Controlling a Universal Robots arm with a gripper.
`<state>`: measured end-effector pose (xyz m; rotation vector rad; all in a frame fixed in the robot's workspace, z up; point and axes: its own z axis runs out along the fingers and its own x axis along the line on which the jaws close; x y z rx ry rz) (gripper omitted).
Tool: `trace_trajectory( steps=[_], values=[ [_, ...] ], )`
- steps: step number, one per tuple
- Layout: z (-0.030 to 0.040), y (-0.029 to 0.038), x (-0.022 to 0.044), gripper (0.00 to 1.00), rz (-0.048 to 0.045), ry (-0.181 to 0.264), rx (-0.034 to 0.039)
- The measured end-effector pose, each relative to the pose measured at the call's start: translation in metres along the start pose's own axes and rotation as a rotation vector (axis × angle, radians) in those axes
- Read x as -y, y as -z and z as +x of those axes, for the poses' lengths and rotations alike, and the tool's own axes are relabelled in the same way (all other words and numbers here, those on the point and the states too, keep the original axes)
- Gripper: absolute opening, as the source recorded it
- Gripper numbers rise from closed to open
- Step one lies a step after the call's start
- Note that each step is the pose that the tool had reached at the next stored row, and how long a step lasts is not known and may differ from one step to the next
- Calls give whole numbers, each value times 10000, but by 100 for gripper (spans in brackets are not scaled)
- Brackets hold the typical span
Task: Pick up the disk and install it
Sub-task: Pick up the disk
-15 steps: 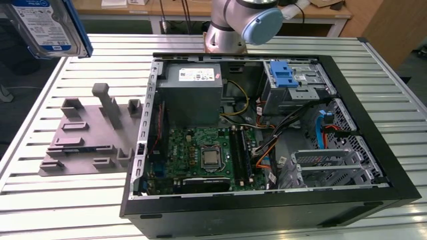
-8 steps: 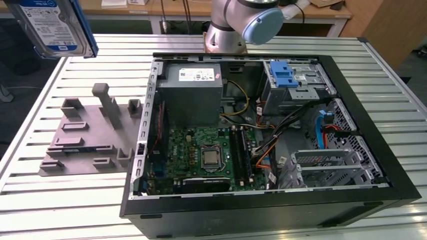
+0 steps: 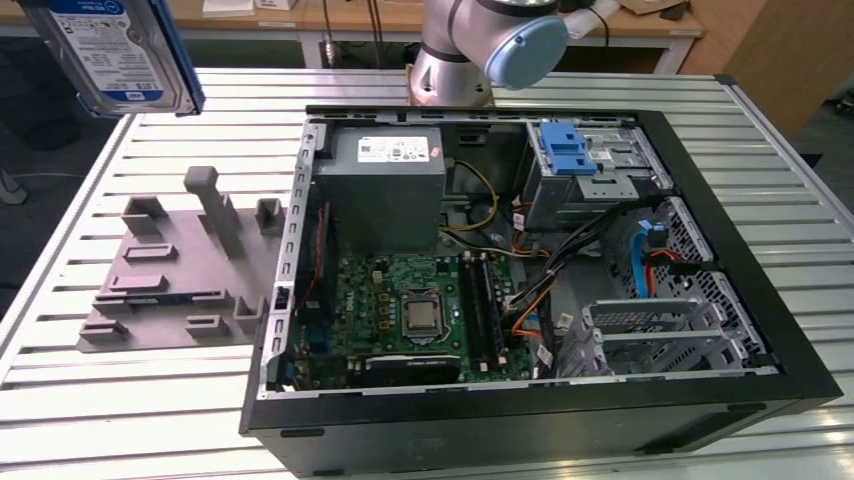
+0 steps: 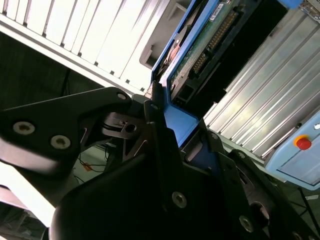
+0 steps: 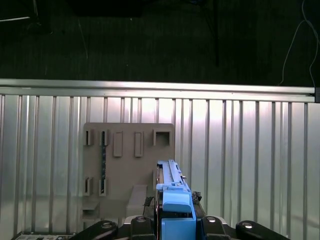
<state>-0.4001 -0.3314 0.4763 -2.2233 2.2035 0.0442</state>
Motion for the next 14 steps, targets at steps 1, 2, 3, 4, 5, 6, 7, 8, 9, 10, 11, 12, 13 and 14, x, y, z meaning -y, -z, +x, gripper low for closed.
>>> trace_trajectory(
  steps=[1, 2, 3, 4, 5, 6, 7, 8, 9, 10, 11, 12, 13, 14],
  values=[
    [0, 0, 7, 36, 1, 0, 0],
    [0, 0, 10, 36, 0, -1, 0],
    [0, -1, 13, 36, 2, -1, 1],
    [0, 0, 15, 36, 1, 0, 0],
    [1, 0, 16, 36, 0, 0, 0],
    [0, 0, 17, 36, 0, 0, 0],
    [0, 0, 18, 36, 1, 0, 0],
    [0, 0, 19, 36, 1, -1, 0],
    [0, 0, 22, 36, 1, 0, 0],
    [0, 0, 28, 36, 0, 1, 0],
    [0, 0, 33, 36, 0, 1, 0],
    [1, 0, 38, 36, 1, 0, 0],
    [1, 0, 44, 36, 1, 0, 0],
    [1, 0, 50, 36, 0, 0, 0]
  ],
)
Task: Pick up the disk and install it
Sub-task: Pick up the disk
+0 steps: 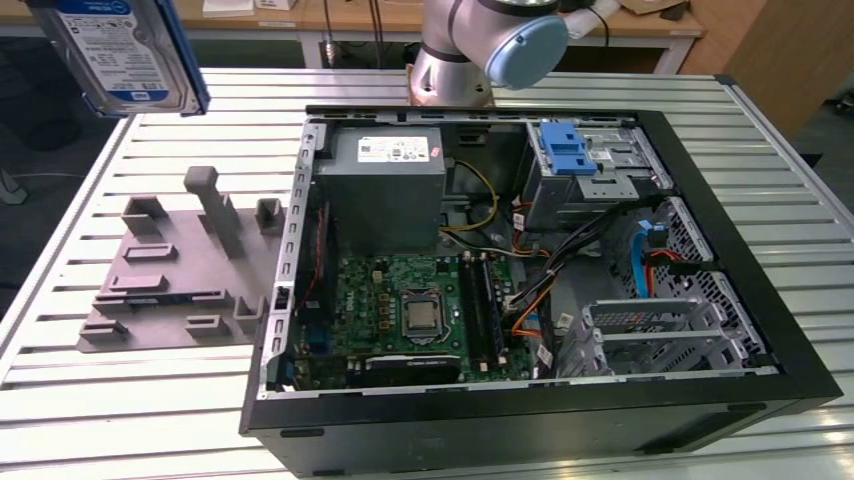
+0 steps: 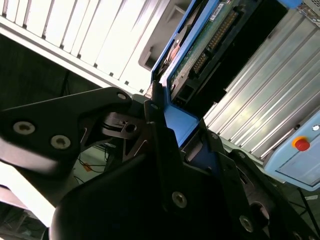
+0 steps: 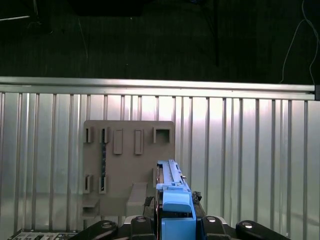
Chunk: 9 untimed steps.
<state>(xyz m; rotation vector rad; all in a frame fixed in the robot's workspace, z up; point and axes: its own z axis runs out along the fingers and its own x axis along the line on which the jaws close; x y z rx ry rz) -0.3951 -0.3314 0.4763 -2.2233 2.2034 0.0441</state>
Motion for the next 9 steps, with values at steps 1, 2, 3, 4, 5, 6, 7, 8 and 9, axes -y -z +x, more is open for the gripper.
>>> trace_trajectory(
  steps=[1, 2, 3, 4, 5, 6, 7, 8, 9],
  values=[
    [0, 0, 7, 36, 0, 0, 0],
    [0, 0, 15, 36, 1, 0, 0],
    [0, 0, 26, 36, 0, -1, 0],
    [0, 0, 40, 36, 0, 0, 0],
    [0, 0, 52, 36, 0, 0, 0],
    [1, 0, 67, 36, 1, 0, 0],
    [0, 1, 84, 36, 0, -1, 0],
    [1, 1, 101, 36, 1, -1, 0],
    [1, 1, 116, 36, 1, 0, 0]
  ],
)
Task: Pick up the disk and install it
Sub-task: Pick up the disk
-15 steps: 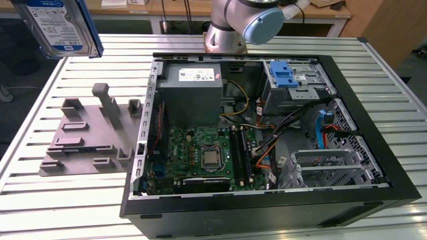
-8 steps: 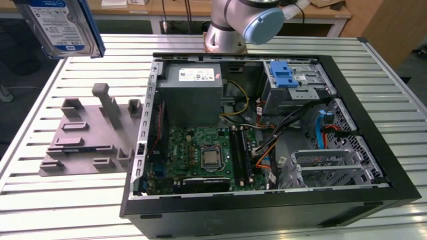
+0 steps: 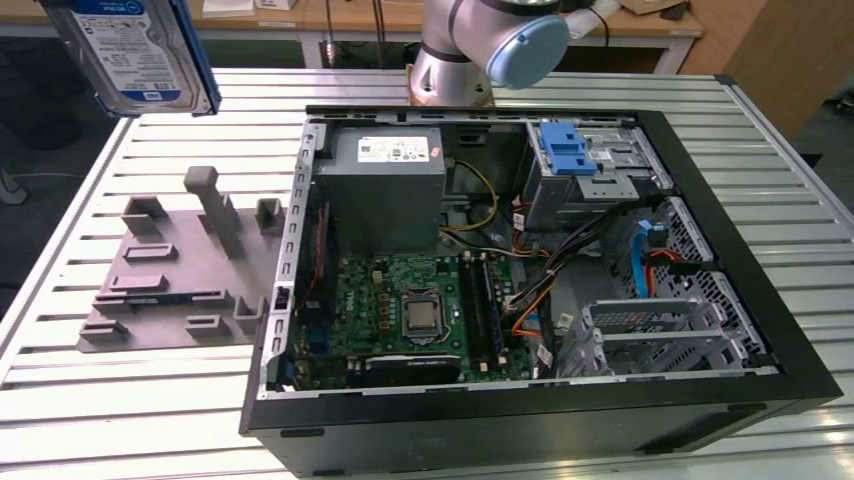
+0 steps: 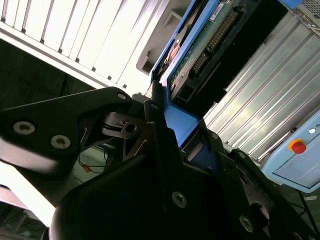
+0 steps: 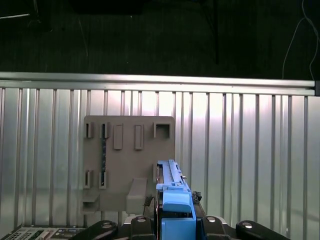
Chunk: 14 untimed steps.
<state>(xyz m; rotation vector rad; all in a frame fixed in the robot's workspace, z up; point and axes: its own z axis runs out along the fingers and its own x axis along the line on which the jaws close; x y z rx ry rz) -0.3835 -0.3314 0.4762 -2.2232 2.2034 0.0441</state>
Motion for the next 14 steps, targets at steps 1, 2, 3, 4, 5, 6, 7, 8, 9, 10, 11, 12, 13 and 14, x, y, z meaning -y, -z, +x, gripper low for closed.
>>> trace_trajectory(
  steps=[1, 2, 3, 4, 5, 6, 7, 8, 9, 10, 11, 12, 13, 14],
  values=[
    [0, 0, 14, 36, 0, 0, 0],
    [0, 1, 28, 36, -1, 0, 0],
    [0, 1, 40, 36, 0, 0, 0],
    [0, 1, 52, 36, 0, 0, 0],
    [0, 1, 63, 36, -1, 0, 0],
    [1, 1, 73, 36, 0, 0, 0],
    [0, 1, 82, 36, 0, 0, 0],
    [0, 2, 93, 36, -1, 0, 0],
    [1, 2, 105, 36, -1, -1, 0],
    [1, 2, 121, 36, 0, 0, 0],
    [1, 2, 138, 36, -1, 0, 0],
    [1, 1, 154, 36, 0, 0, 0],
    [1, 2, 173, 36, 0, 0, 1],
    [1, 2, 192, 36, 0, 0, 0]
  ],
)
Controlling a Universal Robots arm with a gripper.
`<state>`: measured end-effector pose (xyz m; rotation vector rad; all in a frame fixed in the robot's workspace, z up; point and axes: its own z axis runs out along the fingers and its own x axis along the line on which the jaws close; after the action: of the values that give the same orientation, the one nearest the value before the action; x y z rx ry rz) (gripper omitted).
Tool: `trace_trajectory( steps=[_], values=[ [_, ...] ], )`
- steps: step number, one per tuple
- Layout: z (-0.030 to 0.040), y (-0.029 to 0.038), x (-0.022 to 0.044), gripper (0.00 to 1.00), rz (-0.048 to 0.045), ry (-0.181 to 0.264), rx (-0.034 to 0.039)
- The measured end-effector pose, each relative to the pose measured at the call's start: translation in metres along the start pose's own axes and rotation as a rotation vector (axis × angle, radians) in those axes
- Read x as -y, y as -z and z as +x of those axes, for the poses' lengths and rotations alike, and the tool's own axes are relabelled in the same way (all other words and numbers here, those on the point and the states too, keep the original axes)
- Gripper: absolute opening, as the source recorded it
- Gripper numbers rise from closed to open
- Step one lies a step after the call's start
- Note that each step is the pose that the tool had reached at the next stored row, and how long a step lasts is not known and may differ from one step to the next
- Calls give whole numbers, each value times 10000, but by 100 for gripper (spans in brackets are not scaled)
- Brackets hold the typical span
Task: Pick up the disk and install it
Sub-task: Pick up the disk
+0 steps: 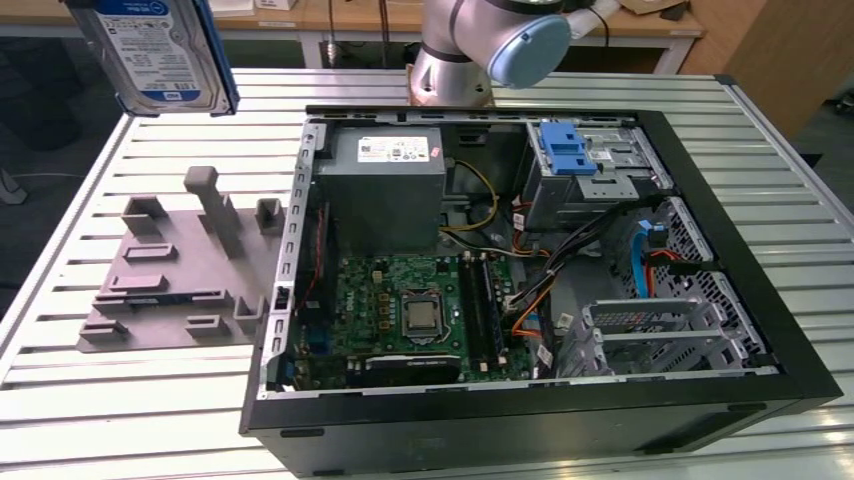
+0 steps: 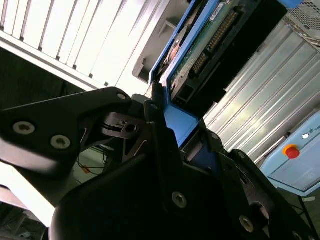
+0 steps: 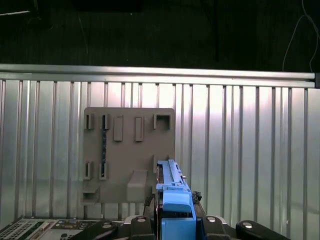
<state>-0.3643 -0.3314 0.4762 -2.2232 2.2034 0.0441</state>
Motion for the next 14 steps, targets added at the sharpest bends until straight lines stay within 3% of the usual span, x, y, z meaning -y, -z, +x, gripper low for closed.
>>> trace_trajectory(
  steps=[6, 14],
  values=[
    [1, 1, 115, 36, 0, 0, 0],
    [2, 1, 136, 36, -1, -1, 0]
  ],
)
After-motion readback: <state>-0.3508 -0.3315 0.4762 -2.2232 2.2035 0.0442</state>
